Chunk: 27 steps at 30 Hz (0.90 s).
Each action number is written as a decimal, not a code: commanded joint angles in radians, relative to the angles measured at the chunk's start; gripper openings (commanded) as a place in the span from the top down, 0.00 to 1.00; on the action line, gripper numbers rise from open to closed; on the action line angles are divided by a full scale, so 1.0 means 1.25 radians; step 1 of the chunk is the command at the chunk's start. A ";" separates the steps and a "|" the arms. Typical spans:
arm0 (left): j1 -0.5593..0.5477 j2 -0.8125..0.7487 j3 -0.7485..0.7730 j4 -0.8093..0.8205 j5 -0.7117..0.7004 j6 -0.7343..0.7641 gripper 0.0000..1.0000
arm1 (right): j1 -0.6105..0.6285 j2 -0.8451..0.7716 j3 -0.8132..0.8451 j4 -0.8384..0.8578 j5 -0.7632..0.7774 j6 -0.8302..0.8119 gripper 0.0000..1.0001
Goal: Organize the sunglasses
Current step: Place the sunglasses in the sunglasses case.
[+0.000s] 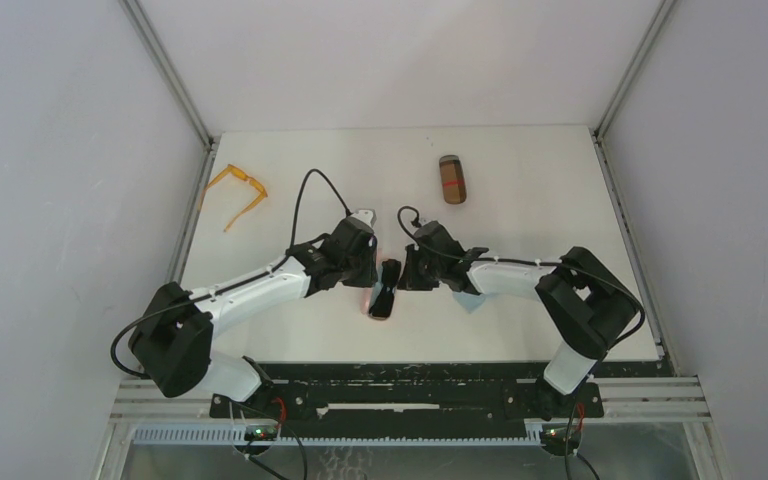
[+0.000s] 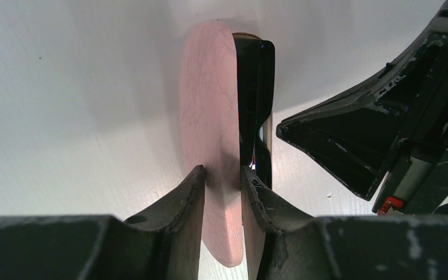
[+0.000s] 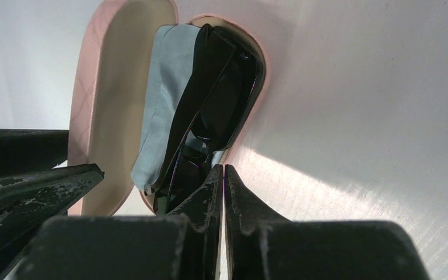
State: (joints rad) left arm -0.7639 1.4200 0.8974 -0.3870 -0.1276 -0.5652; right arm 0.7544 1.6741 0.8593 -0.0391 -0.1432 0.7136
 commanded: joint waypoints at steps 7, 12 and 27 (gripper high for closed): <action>-0.008 -0.007 0.004 -0.002 0.004 -0.004 0.67 | 0.015 0.005 0.050 0.031 -0.002 -0.001 1.00; -0.008 -0.007 0.003 -0.002 0.003 -0.004 0.67 | 0.019 0.008 0.059 0.023 0.006 -0.004 1.00; -0.009 -0.009 0.001 -0.002 0.003 -0.003 0.68 | 0.021 0.073 0.111 -0.031 0.037 -0.001 1.00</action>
State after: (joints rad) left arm -0.7639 1.4200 0.8974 -0.3870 -0.1272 -0.5652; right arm 0.7742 1.7512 0.9501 -0.0662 -0.1249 0.7132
